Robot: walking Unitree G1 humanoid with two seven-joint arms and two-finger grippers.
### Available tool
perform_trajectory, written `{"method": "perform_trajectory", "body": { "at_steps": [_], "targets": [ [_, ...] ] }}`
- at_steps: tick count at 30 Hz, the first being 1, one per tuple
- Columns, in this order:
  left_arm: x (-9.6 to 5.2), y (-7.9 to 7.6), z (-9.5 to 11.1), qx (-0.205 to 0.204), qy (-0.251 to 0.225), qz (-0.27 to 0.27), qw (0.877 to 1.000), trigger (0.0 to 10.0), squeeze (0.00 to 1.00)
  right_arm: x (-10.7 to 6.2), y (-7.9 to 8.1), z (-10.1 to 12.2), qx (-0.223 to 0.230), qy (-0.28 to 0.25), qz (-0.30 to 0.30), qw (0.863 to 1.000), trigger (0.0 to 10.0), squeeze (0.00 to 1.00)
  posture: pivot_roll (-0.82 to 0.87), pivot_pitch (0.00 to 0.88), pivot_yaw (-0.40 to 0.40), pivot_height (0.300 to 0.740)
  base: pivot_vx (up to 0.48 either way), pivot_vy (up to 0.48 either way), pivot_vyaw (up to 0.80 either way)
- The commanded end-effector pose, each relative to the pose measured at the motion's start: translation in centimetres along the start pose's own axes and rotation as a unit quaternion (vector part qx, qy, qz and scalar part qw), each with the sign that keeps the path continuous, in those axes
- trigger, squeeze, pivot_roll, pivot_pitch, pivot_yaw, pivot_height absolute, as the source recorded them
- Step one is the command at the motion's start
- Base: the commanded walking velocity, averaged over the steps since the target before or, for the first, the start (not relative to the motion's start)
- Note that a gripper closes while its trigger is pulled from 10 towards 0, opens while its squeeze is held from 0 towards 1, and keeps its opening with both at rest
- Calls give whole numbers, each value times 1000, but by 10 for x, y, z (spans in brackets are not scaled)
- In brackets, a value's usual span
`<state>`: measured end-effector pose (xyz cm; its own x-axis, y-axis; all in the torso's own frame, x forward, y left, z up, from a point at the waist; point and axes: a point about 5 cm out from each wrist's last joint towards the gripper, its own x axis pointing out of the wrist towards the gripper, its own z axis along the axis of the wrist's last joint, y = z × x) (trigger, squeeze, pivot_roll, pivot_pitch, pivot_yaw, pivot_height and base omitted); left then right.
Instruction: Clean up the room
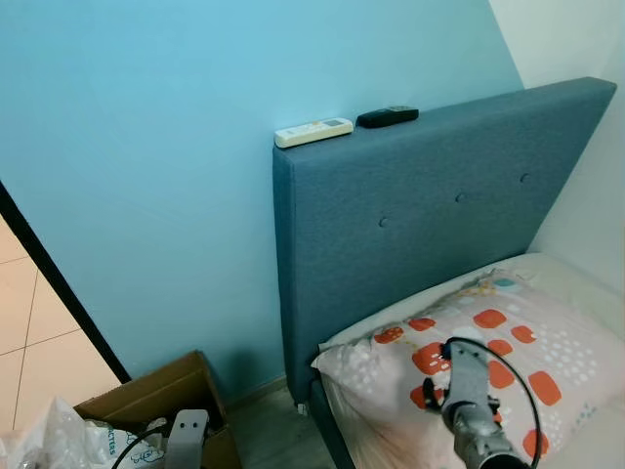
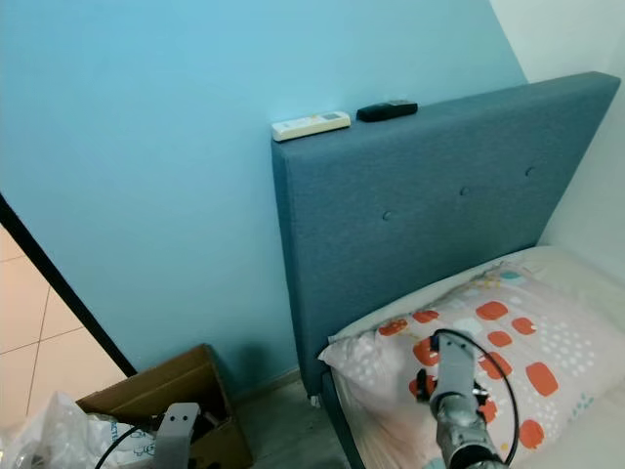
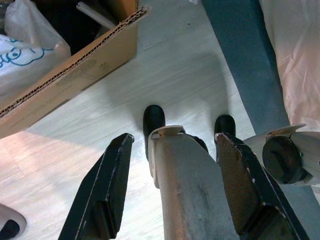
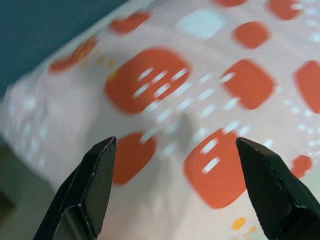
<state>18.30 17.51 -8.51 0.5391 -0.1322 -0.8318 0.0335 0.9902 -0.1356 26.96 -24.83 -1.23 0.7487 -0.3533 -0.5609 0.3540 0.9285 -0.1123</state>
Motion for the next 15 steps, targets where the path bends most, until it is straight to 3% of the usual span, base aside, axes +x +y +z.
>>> {"method": "perform_trajectory", "body": {
  "at_steps": [1,9,10,13,15],
  "targets": [
    [-1,6,4,-1,-7,5,1000,10000,0,2,-3,9,24,-16,-9,1000,10000,0,-34,9,7,664,0,0,0],
    [1,4,20,-5,-38,-1,999,10000,0,6,-10,33,51,-47,-18,997,10000,0,-31,13,2,644,0,0,0],
    [1,3,37,-14,-68,-5,998,10000,0,7,-15,37,55,-51,-31,997,10000,0,-25,17,1,634,0,0,0],
    [1,3,41,-16,-76,-6,997,10000,0,7,-17,38,55,-51,-35,997,10000,0,-25,18,2,629,0,0,0],
    [1,2,69,-21,-122,-16,992,10000,0,7,-37,37,36,-34,-93,994,10000,0,-25,21,4,614,0,0,0]
  ]
}}
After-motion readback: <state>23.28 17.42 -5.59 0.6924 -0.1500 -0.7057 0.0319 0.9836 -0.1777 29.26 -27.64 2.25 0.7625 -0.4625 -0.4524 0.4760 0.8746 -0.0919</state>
